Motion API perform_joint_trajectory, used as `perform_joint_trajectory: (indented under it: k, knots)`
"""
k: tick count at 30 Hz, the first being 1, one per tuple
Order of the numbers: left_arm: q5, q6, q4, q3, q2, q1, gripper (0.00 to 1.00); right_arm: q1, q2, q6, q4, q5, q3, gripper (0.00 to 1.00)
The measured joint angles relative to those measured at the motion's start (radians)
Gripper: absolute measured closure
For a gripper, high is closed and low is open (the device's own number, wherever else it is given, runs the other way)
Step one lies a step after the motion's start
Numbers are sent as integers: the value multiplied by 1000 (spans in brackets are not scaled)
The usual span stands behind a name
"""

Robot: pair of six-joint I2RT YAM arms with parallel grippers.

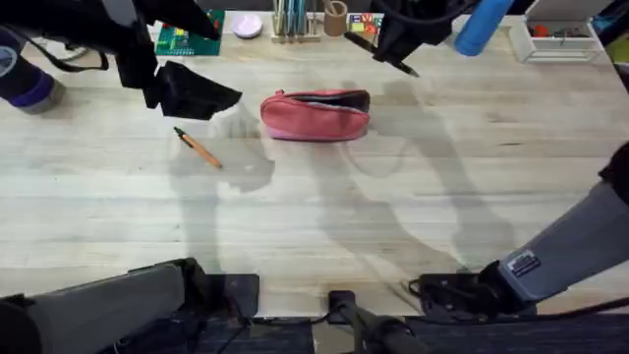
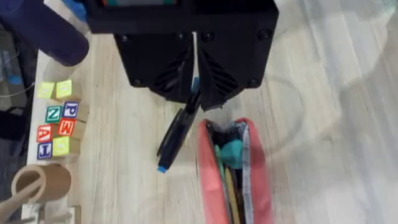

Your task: Unzip the bag, pick up the pens from the table one at a time and place them inside, then zip the bag closed.

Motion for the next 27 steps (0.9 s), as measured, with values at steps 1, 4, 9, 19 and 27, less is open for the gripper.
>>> perform_joint_trajectory:
  k: [1, 4, 9, 19, 27]
  knots:
    - [0, 0, 0, 0, 0, 0, 7, 3, 0, -5, 0, 0, 0, 970]
    - [0, 0, 0, 0, 0, 0, 7, 6, 0, -18, 0, 0, 0, 970]
    - [0, 0, 0, 0, 0, 0, 8, 5, 0, -26, 0, 0, 0, 970]
    - [0, 0, 0, 0, 0, 0, 8, 7, 0, -26, -3, 0, 0, 970]
    - [0, 0, 0, 0, 0, 0, 8, 32, 0, -26, -4, 0, 0, 970]
